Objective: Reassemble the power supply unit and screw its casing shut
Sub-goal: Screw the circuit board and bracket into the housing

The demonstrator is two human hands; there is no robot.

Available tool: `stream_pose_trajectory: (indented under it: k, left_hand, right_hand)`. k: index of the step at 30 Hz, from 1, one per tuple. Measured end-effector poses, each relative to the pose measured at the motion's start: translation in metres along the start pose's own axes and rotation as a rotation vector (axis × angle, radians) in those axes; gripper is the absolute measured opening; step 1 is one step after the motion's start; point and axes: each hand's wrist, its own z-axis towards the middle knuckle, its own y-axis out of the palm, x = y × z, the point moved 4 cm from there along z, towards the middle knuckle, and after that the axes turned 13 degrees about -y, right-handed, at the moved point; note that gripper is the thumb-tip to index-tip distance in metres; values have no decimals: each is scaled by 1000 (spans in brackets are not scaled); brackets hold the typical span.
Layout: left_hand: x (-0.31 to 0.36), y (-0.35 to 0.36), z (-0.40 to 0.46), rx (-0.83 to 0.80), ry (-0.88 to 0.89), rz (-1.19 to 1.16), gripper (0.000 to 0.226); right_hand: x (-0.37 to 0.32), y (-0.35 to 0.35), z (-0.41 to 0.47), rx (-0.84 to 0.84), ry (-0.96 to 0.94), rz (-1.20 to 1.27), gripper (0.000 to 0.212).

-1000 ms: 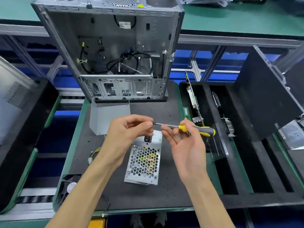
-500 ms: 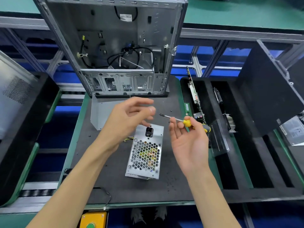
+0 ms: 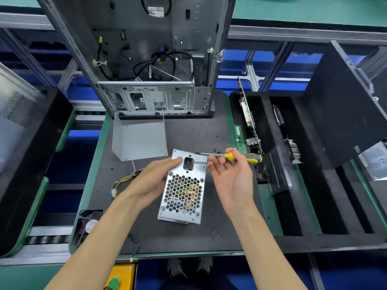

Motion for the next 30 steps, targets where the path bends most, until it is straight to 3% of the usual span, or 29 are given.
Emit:
stream_pose_trajectory:
  k: [9, 14, 19, 30]
  left_hand:
    - [10, -1, -4, 130, 53, 76, 26]
    - [15, -4, 0, 92, -2, -26, 23]
    - [22, -6, 3, 65, -24, 68, 19]
    - [19, -9, 7, -37, -70, -74, 28]
  right_hand:
    - [8, 0, 3, -18, 11, -23, 23]
    - [8, 0, 3, -32, 20, -50, 20]
    - [7, -2, 5, -32, 19, -53, 19]
    - [4, 0, 6, -51, -12, -102, 19]
